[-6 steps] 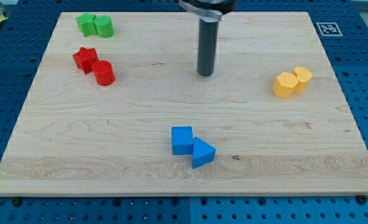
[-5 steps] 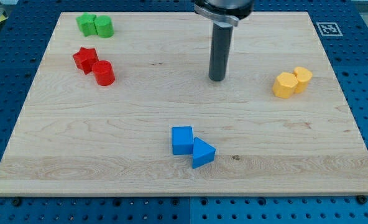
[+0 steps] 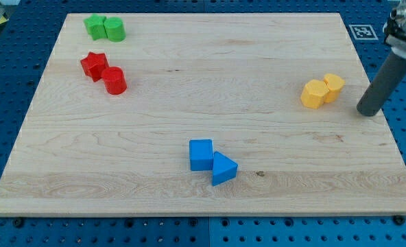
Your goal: Push both the yellow blocks slightly downwards
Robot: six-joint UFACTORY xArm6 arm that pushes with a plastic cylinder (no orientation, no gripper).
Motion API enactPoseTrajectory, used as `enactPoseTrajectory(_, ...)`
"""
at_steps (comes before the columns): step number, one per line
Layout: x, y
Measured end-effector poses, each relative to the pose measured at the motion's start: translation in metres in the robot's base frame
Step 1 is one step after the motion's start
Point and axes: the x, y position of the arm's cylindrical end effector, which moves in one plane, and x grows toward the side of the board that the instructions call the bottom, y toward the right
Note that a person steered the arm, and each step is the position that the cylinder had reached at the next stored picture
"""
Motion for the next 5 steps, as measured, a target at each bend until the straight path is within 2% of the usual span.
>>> enactPoseTrajectory(1, -0.024, 0.000)
enactPoseTrajectory(5, -0.045, -0.041)
